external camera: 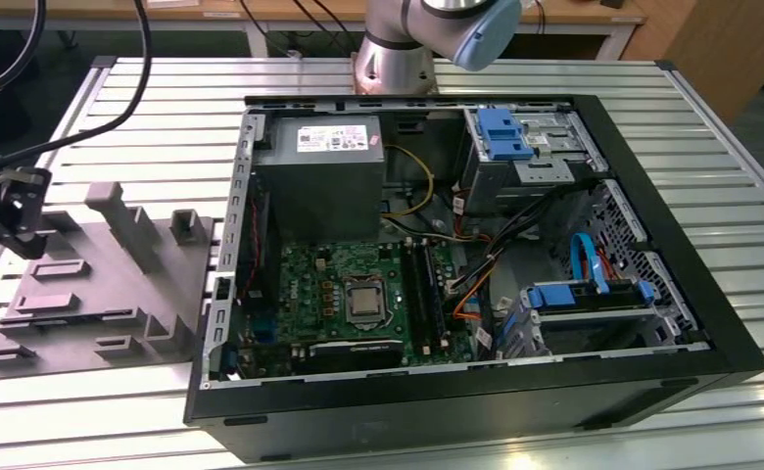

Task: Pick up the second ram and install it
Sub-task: 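Pick up the second ram and move it above second insertion slot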

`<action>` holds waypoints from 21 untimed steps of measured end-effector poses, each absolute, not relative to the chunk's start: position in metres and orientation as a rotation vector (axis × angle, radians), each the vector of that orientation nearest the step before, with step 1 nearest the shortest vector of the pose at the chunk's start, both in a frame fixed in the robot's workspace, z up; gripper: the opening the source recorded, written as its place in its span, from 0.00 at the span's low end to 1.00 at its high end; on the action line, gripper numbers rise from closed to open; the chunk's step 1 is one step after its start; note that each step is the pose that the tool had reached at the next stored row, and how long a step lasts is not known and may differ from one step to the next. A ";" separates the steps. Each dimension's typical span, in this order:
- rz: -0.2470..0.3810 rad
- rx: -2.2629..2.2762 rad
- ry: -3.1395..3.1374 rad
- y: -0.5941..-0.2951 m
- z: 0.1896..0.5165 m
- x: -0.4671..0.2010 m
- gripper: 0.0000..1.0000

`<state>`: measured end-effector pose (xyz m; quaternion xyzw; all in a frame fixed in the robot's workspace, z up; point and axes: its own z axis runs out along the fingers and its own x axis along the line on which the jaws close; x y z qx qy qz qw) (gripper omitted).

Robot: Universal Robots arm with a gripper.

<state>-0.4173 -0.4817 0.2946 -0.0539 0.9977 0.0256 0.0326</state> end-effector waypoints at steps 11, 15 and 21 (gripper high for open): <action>0.086 -0.472 3.044 -0.482 0.291 -0.417 0.10; 0.087 -0.583 3.027 -0.482 0.289 -0.417 0.10; 0.088 -0.749 2.995 -0.482 0.288 -0.417 0.10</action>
